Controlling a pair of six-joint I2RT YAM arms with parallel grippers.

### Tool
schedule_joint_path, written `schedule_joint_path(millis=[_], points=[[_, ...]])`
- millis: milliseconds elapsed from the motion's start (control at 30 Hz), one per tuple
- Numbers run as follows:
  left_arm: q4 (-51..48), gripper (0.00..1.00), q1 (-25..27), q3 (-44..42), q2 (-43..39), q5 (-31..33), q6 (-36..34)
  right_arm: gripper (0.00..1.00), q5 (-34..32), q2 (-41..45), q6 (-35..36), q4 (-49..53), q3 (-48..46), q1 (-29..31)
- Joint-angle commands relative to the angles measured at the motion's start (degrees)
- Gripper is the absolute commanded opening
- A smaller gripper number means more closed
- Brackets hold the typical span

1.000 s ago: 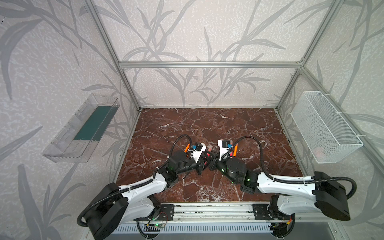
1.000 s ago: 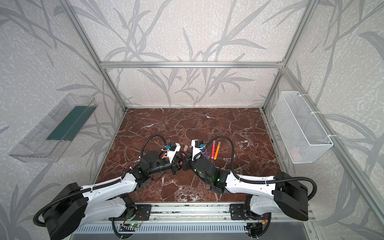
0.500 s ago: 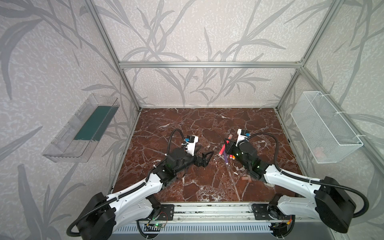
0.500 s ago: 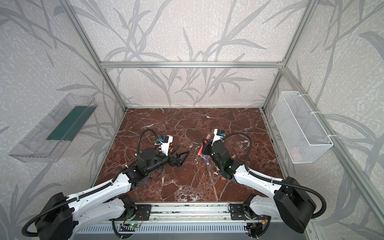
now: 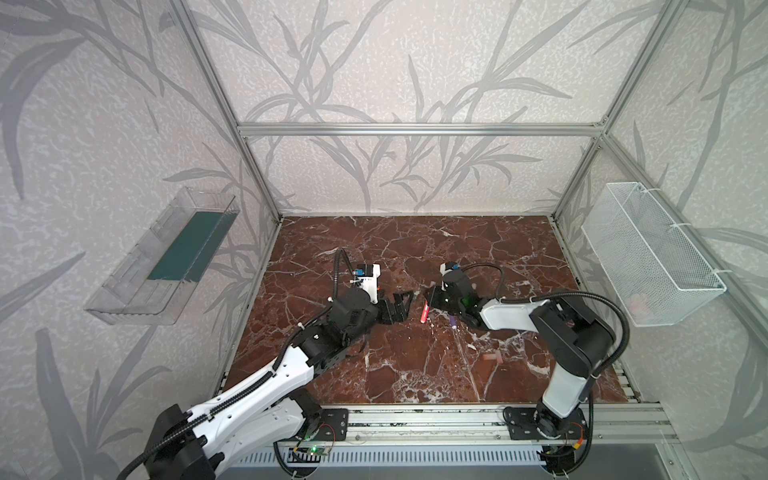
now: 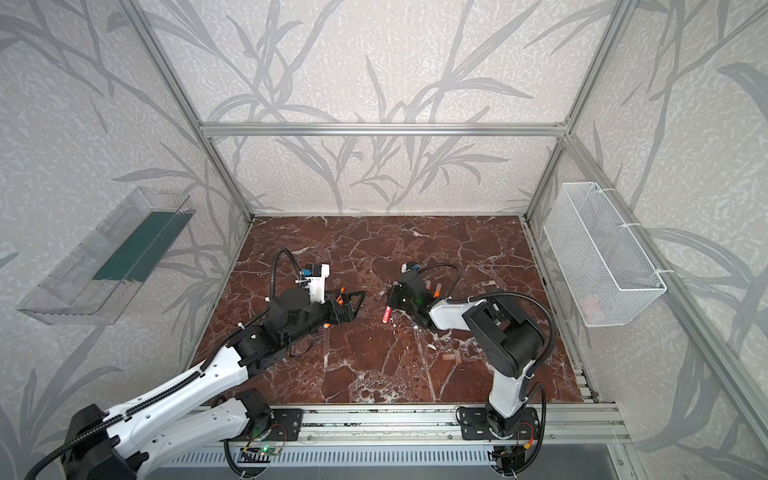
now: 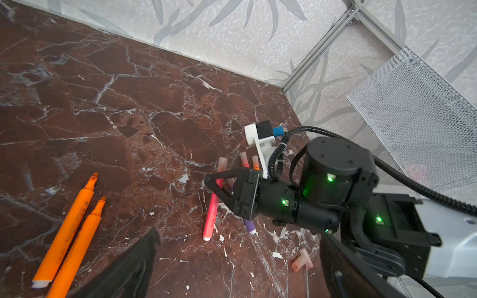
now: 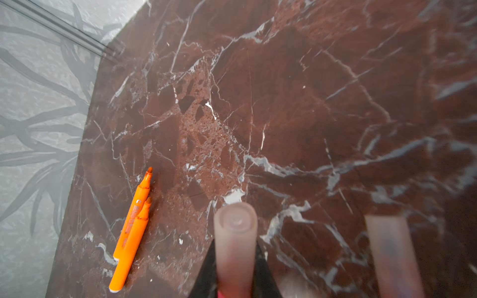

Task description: Insert the pens into the pen caps

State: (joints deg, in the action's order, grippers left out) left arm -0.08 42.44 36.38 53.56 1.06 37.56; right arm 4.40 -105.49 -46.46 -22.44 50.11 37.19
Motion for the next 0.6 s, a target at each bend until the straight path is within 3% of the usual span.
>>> schedule_joint_path(millis=[0,133,400,567], points=[[-2.5,0.99,0.1,0.5,-0.5,2.2,1.4,0.0,4.2,-2.4,2.9,8.3,5.3,-0.4],[-2.4,0.99,0.1,0.5,-0.6,2.7,0.8,0.0,1.8,-1.7,7.0,17.6,7.7,-0.3],[-0.4,0.99,0.0,1.3,2.8,0.5,0.0,0.0,-1.8,0.7,11.3,25.8,6.6,-0.4],[-0.5,0.99,0.1,1.9,5.2,-1.0,1.1,0.1,-3.3,2.3,12.1,26.9,6.0,-0.4]])
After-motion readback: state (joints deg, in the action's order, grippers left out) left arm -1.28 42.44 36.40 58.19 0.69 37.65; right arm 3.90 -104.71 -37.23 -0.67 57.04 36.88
